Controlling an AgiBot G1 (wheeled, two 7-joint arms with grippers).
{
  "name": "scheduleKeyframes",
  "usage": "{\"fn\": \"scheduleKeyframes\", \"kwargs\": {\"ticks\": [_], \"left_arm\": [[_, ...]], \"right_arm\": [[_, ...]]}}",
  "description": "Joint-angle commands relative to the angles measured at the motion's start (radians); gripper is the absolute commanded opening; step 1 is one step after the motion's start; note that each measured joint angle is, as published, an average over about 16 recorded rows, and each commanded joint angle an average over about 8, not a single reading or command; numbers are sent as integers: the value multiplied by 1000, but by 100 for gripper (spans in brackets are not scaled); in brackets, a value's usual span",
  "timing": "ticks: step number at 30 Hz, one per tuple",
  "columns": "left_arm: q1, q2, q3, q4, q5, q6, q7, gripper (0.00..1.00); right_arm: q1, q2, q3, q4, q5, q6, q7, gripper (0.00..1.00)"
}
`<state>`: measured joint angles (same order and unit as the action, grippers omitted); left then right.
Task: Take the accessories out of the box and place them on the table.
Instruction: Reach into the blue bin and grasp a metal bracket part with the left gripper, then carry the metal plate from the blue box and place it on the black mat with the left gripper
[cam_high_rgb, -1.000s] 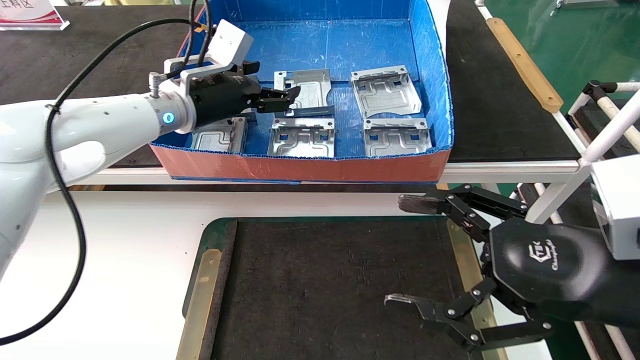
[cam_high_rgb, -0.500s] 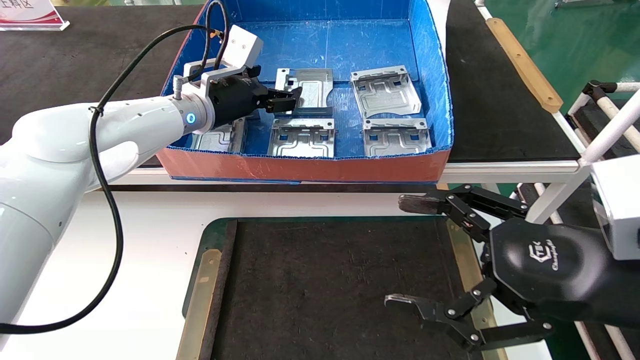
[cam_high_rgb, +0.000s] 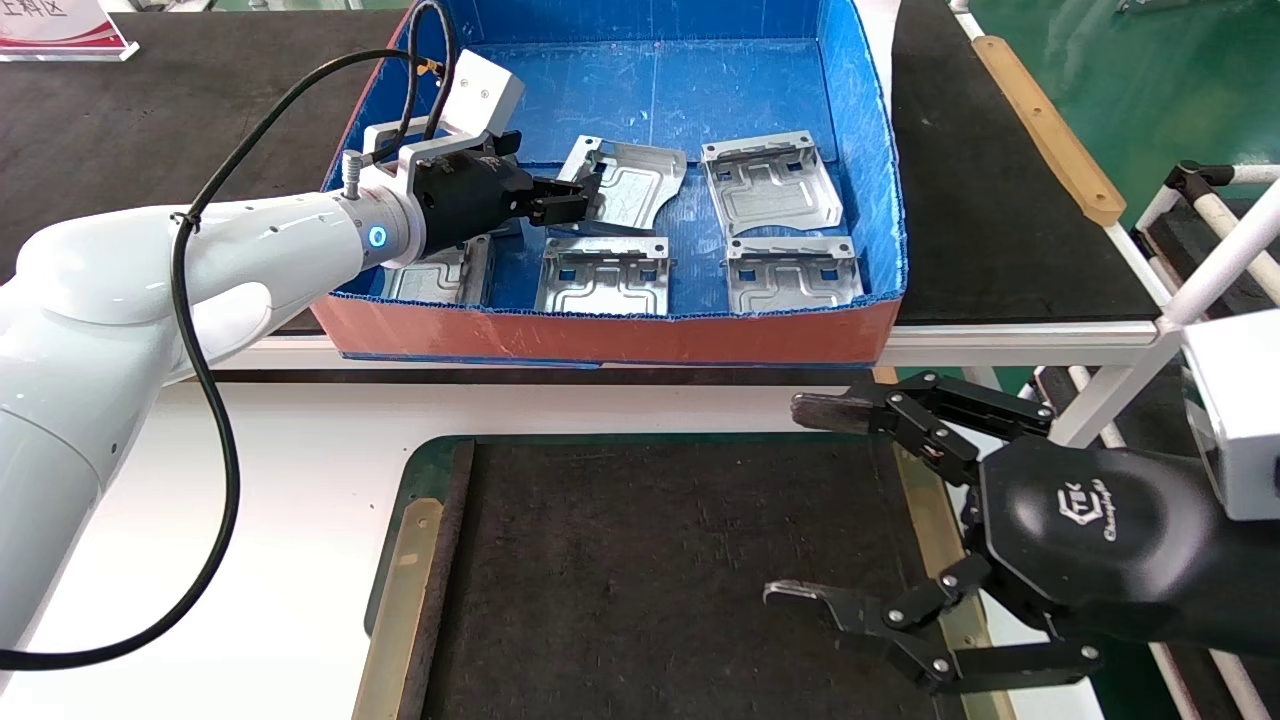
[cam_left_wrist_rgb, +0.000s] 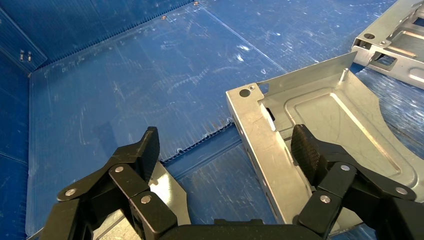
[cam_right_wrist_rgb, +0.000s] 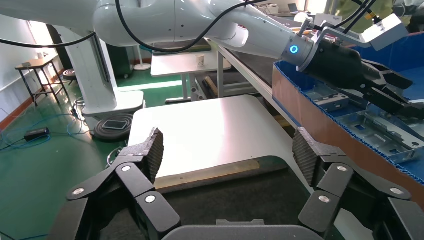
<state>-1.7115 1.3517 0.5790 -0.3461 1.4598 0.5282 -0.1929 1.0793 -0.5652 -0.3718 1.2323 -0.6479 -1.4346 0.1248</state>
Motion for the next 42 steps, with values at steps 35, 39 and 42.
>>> {"fn": "scheduleKeyframes", "kwargs": {"ticks": [35, 39, 42], "left_arm": [[3, -7, -3, -9, -4, 12, 2, 0], [2, -9, -1, -19, -12, 12, -8, 0], [-1, -8, 2, -32, -19, 8, -19, 0]], "right_arm": [[0, 0, 0, 0, 0, 0, 0, 0], [0, 0, 0, 0, 0, 0, 0, 0], [0, 0, 0, 0, 0, 0, 0, 0]]}}
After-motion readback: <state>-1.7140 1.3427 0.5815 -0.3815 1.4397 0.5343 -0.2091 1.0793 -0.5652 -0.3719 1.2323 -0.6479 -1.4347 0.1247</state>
